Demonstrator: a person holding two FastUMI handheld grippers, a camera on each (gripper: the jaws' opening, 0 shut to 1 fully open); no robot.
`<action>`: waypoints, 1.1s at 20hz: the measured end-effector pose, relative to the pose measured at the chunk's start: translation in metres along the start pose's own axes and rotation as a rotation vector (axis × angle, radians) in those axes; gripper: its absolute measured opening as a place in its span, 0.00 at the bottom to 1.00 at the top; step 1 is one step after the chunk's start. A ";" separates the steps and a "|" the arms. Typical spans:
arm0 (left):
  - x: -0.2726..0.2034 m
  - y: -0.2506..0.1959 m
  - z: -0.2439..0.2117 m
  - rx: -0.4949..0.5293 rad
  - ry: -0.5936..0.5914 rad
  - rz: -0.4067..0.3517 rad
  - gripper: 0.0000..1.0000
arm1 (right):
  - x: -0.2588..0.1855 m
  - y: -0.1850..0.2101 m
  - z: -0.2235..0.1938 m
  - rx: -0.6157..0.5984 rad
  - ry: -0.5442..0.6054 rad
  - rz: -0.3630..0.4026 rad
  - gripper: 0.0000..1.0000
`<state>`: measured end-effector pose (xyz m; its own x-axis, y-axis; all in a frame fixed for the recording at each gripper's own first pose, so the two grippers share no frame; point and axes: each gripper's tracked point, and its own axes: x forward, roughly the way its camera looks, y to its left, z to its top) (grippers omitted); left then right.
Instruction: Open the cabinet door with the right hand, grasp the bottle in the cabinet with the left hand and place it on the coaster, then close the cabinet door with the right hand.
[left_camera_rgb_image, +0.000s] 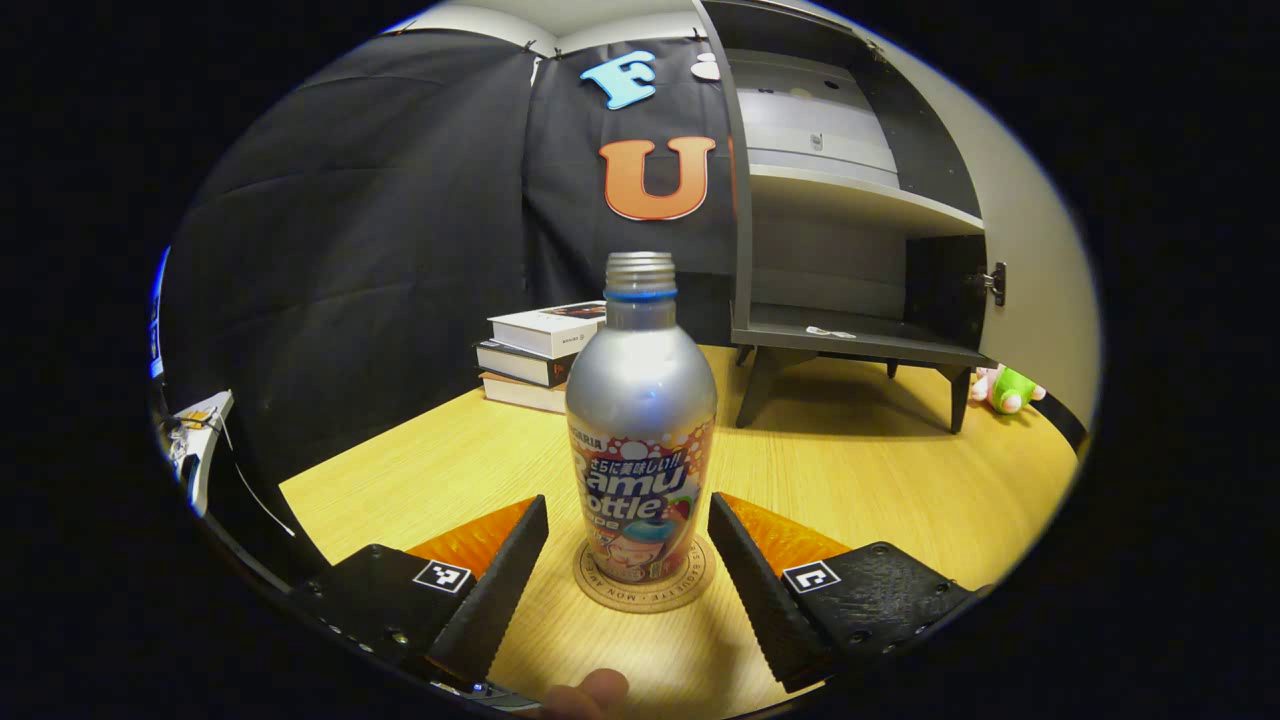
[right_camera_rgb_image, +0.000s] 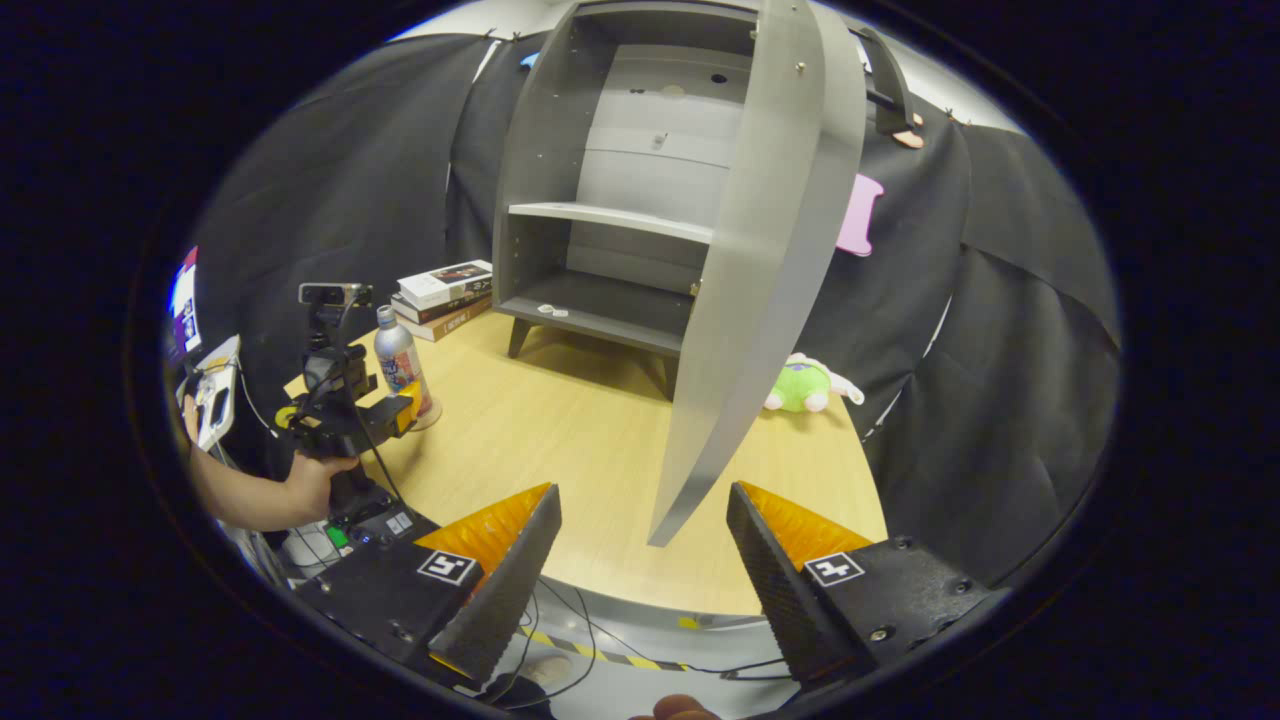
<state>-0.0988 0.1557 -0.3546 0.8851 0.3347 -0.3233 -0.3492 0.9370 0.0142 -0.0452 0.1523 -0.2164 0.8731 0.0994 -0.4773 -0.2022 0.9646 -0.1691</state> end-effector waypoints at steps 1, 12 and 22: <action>-0.015 -0.003 0.003 0.007 0.010 -0.015 0.98 | 0.002 0.004 0.001 0.021 -0.003 0.010 1.00; -0.188 -0.098 0.197 0.202 -0.144 -0.260 0.96 | -0.029 -0.034 0.030 0.252 -0.116 -0.008 1.00; -0.171 -0.166 0.293 0.172 -0.285 -0.513 0.96 | -0.138 -0.110 0.121 0.235 -0.377 -0.129 1.00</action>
<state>-0.1019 -0.0281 -0.0249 0.9831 -0.1718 -0.0635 0.1768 0.9806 0.0842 -0.0892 0.0618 -0.0275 0.9937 0.0149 -0.1113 -0.0134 0.9998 0.0144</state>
